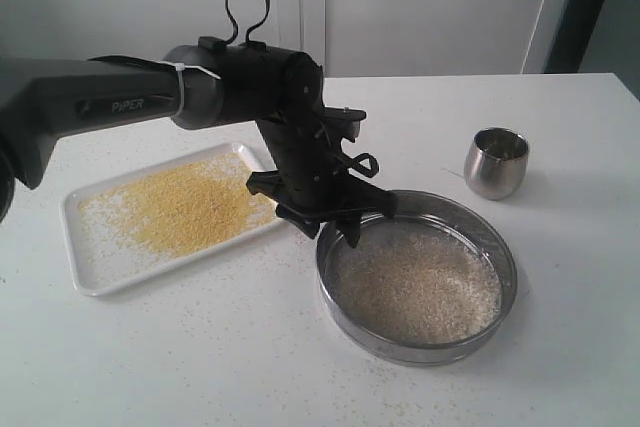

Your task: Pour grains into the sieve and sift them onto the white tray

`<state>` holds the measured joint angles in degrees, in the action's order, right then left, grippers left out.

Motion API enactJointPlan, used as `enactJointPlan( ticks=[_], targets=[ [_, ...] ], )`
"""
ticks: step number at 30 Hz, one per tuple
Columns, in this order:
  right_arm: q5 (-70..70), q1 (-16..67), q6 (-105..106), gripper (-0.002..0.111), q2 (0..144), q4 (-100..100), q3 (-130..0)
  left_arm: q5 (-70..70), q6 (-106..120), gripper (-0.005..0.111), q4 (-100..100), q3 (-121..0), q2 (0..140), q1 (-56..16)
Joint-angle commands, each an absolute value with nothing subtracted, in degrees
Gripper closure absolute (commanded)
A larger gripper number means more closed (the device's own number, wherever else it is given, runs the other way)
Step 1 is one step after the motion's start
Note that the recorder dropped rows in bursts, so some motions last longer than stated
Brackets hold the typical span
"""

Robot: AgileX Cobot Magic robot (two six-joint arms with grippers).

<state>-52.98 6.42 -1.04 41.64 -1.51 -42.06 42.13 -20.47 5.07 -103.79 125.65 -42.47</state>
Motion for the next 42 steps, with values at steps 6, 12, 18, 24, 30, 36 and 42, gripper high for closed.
enactJointPlan(
  ticks=[6, 12, 18, 24, 30, 36, 42],
  targets=[
    [-52.6, 6.3, -1.3, 0.108, 41.3, -1.7, -41.6, 44.9, -20.4, 0.052, 4.3, -104.0, 121.9, -42.1],
    [-52.6, 6.3, -1.3, 0.108, 41.3, -1.7, -41.6, 45.8, -19.0, 0.071, 3.9, -104.0, 120.2, -41.1],
    [-52.6, 6.3, -1.3, 0.108, 41.3, -1.7, -41.6, 47.0, -19.0, 0.095, 2.5, -104.0, 119.4, -40.0],
    [-52.6, 6.3, -1.3, 0.108, 41.3, -1.7, -41.6, 49.5, -19.0, 0.107, 2.5, -104.0, 118.3, -37.4],
    [-52.6, 6.3, -1.3, 0.108, 41.3, -1.7, -41.6, 52.5, -19.0, 0.107, 1.4, -104.0, 116.7, -34.2],
    [-52.6, 6.3, -1.3, 0.108, 41.3, -1.7, -41.6, 56.2, -17.5, 0.107, 0.5, -104.0, 115.7, -30.5],
    [-52.6, 6.3, -1.3, 0.108, 41.3, -1.7, -41.6, 58.8, -15.8, 0.107, 0.5, -104.0, 115.3, -26.7]
  ],
)
